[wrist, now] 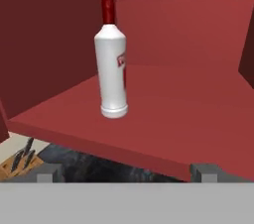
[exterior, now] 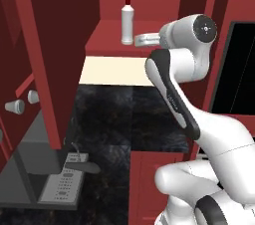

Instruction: There is a bowl on the dining counter. Grab a lemon wedge from the fridge and place it in the bowl. Then get the liquor bottle and glass cup from the cabinet and place them next to the bowl.

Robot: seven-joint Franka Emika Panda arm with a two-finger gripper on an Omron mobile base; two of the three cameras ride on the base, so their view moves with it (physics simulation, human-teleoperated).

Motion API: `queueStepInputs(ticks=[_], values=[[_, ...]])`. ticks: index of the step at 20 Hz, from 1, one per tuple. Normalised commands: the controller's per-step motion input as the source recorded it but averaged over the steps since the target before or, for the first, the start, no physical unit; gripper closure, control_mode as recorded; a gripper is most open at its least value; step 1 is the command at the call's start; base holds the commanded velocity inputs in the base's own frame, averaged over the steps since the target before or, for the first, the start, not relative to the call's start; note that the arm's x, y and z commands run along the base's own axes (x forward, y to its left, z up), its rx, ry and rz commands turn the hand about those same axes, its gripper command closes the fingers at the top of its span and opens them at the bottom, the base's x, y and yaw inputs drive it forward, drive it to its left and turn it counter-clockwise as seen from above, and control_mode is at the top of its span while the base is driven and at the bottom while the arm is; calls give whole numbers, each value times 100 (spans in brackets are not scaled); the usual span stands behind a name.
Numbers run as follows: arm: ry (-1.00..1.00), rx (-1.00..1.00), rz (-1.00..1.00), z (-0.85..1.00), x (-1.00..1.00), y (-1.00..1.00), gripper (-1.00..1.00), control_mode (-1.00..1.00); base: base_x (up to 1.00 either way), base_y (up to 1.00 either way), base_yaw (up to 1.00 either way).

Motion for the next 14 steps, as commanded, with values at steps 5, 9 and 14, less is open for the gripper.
queueStepInputs(ticks=[5, 9, 14], values=[[0, -3, 0, 37, 69, 38, -100, -100, 0, 0, 0], [0, 0, 0, 59, 44, 25, -100, -100, 0, 0, 0], [0, -1, 0, 32, 25, 9, -100, -100, 0, 0, 0]])
